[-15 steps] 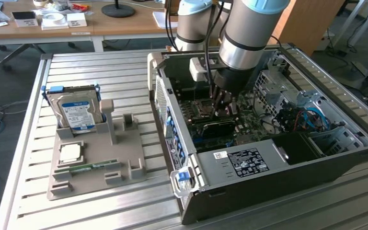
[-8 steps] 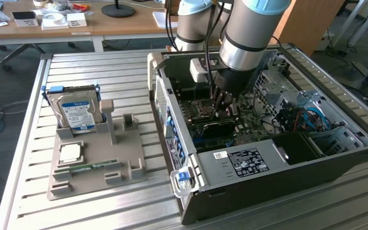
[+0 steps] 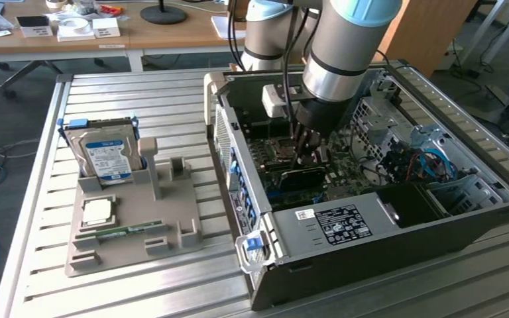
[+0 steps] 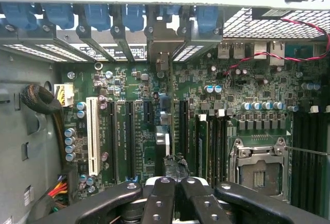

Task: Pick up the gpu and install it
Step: 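Press down on the gpu until it lock into place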

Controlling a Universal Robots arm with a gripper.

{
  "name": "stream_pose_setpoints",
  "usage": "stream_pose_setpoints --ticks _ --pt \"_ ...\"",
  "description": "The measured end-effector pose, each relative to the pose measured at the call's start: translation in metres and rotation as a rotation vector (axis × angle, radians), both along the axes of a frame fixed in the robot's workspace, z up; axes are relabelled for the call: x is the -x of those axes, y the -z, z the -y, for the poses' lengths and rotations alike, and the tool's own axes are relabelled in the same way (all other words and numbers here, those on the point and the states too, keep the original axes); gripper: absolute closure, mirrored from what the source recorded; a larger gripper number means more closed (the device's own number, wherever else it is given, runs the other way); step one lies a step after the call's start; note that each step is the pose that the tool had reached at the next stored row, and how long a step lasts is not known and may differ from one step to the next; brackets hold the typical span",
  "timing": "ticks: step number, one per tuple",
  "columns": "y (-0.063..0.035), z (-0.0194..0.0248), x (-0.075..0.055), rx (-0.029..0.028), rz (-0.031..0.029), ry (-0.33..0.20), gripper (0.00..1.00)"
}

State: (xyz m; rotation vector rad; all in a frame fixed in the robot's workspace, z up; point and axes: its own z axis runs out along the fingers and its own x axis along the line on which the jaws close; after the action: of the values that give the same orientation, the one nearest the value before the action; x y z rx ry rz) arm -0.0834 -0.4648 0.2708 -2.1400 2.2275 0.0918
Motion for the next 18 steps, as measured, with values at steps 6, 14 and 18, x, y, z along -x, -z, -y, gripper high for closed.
stream_pose_setpoints --ticks 6,14,18 --pt "0.0005 -0.0015 0.0004 0.0 0.0001 0.0 0.89" --pt "0.0021 -0.0015 0.0004 -0.0002 0.0 0.0 0.89" --pt "0.0035 -0.0015 0.0004 -0.0001 0.0 0.0 0.89"
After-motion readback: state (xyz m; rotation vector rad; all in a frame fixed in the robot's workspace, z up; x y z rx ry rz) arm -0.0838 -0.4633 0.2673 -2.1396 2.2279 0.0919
